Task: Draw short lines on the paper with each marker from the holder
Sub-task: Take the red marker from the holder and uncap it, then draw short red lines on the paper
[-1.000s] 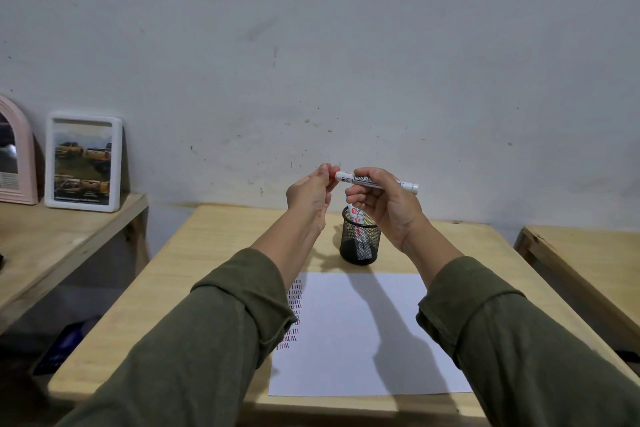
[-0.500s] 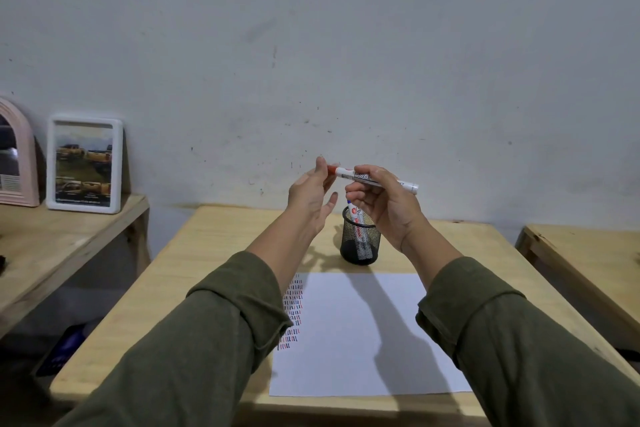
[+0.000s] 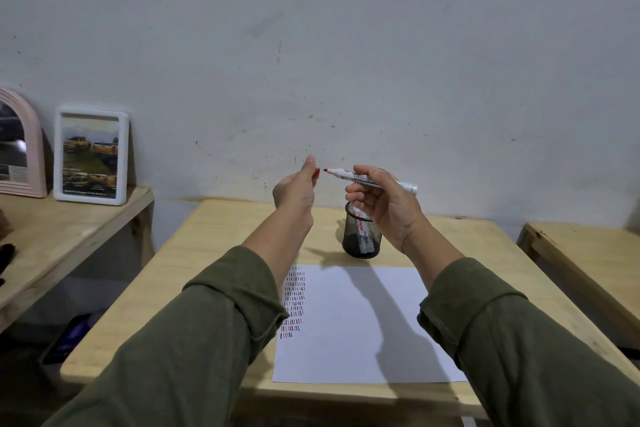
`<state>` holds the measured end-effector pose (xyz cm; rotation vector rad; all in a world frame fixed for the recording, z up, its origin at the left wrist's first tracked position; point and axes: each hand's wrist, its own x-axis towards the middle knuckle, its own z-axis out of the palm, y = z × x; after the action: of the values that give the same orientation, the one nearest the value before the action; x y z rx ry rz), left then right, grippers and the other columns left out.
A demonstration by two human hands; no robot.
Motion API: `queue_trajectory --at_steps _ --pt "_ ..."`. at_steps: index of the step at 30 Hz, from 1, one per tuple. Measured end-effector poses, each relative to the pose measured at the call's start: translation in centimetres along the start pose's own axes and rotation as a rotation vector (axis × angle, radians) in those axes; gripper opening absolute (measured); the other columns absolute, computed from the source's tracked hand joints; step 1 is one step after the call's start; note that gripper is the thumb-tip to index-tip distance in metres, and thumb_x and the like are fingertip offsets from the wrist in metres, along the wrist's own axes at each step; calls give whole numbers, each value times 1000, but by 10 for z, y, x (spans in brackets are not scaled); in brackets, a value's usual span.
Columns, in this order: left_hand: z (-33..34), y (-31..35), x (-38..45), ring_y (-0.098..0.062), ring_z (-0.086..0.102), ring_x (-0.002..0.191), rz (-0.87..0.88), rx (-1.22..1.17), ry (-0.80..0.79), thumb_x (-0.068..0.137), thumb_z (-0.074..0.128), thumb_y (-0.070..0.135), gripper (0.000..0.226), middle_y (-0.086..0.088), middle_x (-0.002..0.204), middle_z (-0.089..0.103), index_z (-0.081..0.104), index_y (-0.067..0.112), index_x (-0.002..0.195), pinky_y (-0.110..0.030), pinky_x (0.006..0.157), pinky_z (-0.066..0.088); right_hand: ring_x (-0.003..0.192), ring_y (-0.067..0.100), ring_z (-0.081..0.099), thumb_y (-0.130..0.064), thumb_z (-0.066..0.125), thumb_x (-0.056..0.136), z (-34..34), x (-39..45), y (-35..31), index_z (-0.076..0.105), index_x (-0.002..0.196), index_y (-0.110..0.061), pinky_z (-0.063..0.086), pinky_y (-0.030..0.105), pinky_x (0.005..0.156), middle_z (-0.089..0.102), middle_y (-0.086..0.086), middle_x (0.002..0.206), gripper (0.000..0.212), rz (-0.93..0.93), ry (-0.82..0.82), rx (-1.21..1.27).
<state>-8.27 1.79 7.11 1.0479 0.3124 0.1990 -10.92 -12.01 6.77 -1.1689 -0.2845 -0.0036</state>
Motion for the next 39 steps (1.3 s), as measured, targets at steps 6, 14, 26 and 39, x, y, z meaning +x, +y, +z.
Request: queue_trajectory --at_steps 6,14,26,39 --pt "-49 -21 -5 -11 62 92 245 518 -13 84 63 32 9 10 81 68 67 26 89 -21 72 42 71 16 69 -19 45 94 -3 -13 17 62 112 -12 54 25 76 72 8 85 25 114 15 -1" --pt "-126 -63 -28 -13 63 75 240 787 58 83 66 18 17 -8 90 70 69 10 98 0 46 40 60 12 64 -19 57 91 -3 -42 62 66 87 -13 53 20 61 66 5 71 12 192 93 -100" --pt "-168 -86 -31 -18 59 110 282 1137 12 81 65 34 39 0 110 70 62 17 117 -29 94 42 48 7 57 -2 60 86 -7 -62 95 67 87 -7 50 16 51 63 -1 54 10 268 163 -109" --pt "-197 -95 -75 -18 19 146 296 1619 -89 75 48 70 86 0 156 28 36 19 143 -39 119 10 49 12 51 -15 67 83 4 -91 116 67 80 -8 40 21 47 62 4 62 7 265 82 -381"
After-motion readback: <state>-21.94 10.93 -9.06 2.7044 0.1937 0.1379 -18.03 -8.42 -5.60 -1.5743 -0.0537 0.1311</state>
